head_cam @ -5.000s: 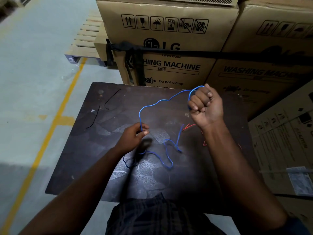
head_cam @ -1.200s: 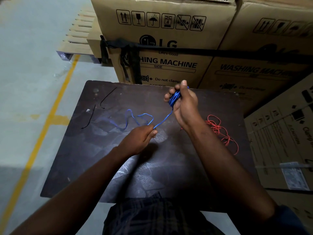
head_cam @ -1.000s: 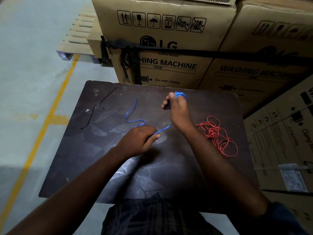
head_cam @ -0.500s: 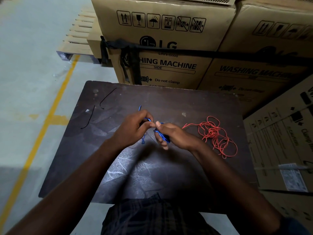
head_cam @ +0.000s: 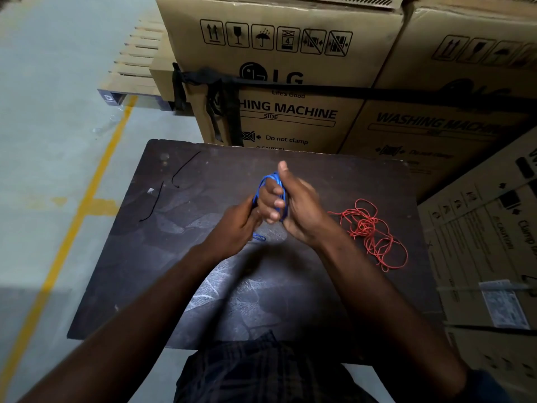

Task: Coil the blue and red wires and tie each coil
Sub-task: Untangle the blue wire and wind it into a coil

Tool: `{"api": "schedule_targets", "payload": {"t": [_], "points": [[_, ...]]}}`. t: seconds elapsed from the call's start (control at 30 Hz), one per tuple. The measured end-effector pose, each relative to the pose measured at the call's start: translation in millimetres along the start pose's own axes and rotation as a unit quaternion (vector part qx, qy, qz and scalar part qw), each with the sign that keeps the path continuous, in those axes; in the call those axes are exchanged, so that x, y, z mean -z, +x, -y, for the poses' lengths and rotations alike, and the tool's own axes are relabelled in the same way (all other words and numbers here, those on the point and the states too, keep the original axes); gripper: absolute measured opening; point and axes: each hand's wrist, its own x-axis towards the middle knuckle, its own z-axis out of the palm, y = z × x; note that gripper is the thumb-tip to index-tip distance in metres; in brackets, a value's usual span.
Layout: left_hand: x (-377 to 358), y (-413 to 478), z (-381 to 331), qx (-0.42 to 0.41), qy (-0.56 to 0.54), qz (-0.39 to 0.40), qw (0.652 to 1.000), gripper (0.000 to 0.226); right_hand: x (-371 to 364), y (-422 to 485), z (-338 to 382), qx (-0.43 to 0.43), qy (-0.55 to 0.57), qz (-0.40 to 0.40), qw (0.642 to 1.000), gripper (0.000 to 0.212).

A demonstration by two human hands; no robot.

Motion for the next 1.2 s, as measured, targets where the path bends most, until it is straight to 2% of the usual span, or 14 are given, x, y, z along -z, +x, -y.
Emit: {"api": "schedule_targets", "payload": {"t": [0.23,0.33,0.5,0.6,0.73,0.83,1.0,1.13,1.2], "points": [[-3.5,-0.6,-5.2,0.007,0.015,0.024,1.0,0.025,-2.9,13.4,2.1,0.082,0.033,-0.09,0.992,0.037],[-4.2,-4.0,-6.7,-0.008,0.039,0.031,0.999,0.017,-0.9,21.4,8.4,0.131,0.031,-0.156,0.978,0.034],[0.1,-5.5,-16.1,-0.027,0.096,0.053,0.994,0.023,16.5,35.4,5.3,0.17,0.047,-0.258,0.95,0.035],[3.3,-6.2,-21.5,-0.02,0.074,0.075,0.994,0.02,29.0,43.2,-4.4,0.18,-0.026,-0.306,0.934,0.035],[8.1,-8.2,-26.3,0.0,0.059,0.093,0.994,0.016,49.8,42.1,-19.6,0.15,-0.214,-0.349,0.9,0.036],[13.2,-8.0,-22.4,-0.003,0.091,0.108,0.99,0.015,62.0,35.8,-33.4,0.075,-0.309,-0.285,0.904,0.04],[32.5,-0.3,-14.1,-0.03,0.177,0.099,0.979,0.023,64.9,12.1,-42.3,-0.068,-0.4,-0.064,0.912,0.048],[41.4,5.5,-10.7,-0.065,0.208,0.077,0.973,0.031,54.4,-2.2,-42.5,-0.193,-0.238,-0.011,0.952,0.05],[44.4,8.1,-8.0,-0.07,0.181,0.073,0.978,0.026,52.0,-8.8,-40.1,-0.24,-0.172,0.018,0.955,0.049]]}}
